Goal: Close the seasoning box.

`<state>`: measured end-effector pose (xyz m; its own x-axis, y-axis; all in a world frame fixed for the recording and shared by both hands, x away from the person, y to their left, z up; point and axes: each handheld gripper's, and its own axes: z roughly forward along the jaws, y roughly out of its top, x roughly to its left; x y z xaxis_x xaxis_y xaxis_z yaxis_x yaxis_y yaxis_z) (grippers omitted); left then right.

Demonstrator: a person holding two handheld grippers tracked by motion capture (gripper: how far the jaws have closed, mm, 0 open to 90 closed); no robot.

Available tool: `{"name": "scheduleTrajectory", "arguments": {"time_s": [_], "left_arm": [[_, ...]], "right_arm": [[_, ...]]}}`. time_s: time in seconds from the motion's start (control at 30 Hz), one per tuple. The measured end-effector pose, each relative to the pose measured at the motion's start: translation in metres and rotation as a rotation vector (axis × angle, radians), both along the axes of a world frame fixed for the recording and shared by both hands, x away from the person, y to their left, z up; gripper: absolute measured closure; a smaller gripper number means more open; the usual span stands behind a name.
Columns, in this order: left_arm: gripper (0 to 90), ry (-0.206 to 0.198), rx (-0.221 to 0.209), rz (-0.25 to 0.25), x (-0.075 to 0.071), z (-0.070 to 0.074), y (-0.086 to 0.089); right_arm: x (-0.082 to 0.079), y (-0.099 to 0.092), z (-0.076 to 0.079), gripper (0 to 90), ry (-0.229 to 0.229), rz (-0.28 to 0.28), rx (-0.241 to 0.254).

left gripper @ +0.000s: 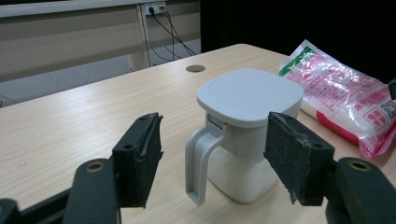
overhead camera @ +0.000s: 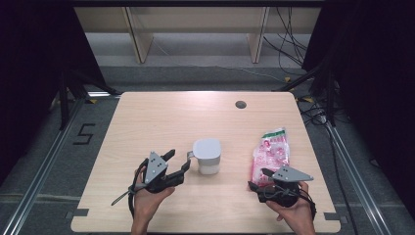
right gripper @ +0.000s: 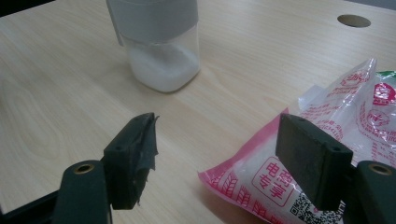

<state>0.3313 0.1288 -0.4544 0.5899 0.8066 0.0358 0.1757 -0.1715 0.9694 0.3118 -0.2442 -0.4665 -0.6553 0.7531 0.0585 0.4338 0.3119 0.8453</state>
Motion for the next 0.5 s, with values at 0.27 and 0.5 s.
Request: {"name": "scheduleTrajectory", "arguments": {"time_s": [0.27, 0.5], "left_arm": [[32.9, 0.021, -0.004, 0.01, -0.009, -0.006, 0.002], [31.8, 0.013, -0.007, 0.004, -0.016, -0.008, 0.004]], "right_arm": [[0.002, 0.001, -0.001, 30.1, -0.026, 0.011, -0.006], [-0.002, 0.002, 0.0, 30.1, 0.004, -0.009, 0.004]]}}
